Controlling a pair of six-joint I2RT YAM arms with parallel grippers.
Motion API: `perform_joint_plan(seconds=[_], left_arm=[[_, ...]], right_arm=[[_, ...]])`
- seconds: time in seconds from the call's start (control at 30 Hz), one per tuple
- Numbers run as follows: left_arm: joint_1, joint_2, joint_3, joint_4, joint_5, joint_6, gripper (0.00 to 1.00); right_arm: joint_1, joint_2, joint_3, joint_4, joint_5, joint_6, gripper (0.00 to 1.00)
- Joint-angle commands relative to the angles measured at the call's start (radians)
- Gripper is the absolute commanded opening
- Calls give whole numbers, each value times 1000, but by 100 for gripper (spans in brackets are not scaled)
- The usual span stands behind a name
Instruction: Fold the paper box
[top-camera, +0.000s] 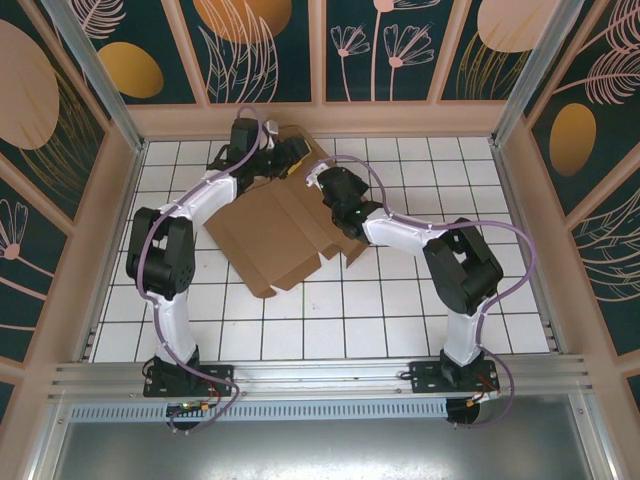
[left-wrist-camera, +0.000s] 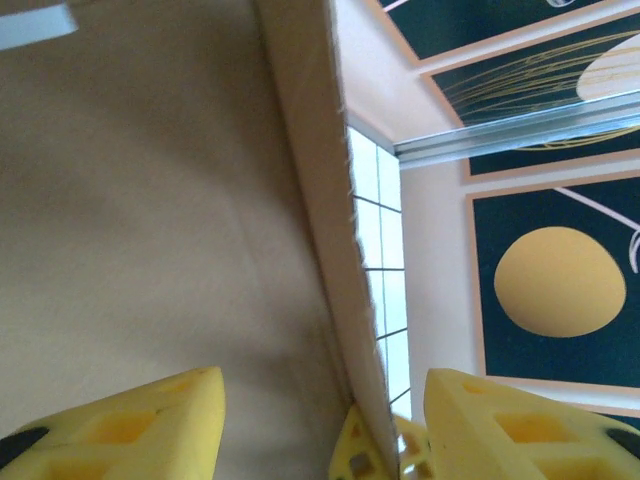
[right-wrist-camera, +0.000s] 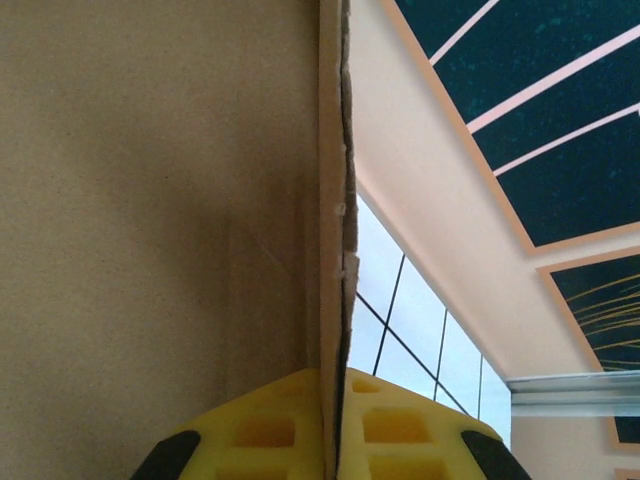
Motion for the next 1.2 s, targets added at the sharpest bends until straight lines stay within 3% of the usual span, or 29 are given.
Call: perform_joint_plan(seconds=[0.0, 0.47, 0.57, 0.67, 0.73, 0.8, 0.83, 0.9, 1.0, 1.1, 1.17], left_arm=[[-2, 27, 58, 31, 32, -13, 55], [-2, 143, 183, -48, 10, 14, 44], [-2, 156, 208, -66, 0, 27, 33], [-2, 161, 217, -83, -17, 43, 13], [-2, 164, 209, -63, -16, 25, 2], [-2, 169, 198, -33, -13, 0, 0], [-2, 169, 186, -14, -11, -14, 0], [0, 162, 147, 42, -13, -43, 0], [2, 149, 83, 150, -4, -105, 0], [4, 143, 43, 243, 2, -152, 0], [4, 141, 15, 307, 4, -178, 0]], right_arm=[[12, -21, 16, 64, 39, -24, 8], [54, -33, -32, 152, 68, -101, 10], [61, -36, -40, 170, 77, -115, 10], [61, -44, -42, 176, 79, -128, 12], [63, -47, -39, 182, 100, -143, 18], [75, -70, -49, 206, 115, -147, 28], [84, -94, -63, 228, 119, -141, 35], [104, -154, -85, 237, 109, -102, 59], [136, -260, -82, 81, -8, 50, 70], [140, -323, -24, -213, -309, 285, 65], [148, -344, -32, -298, -495, 400, 57]])
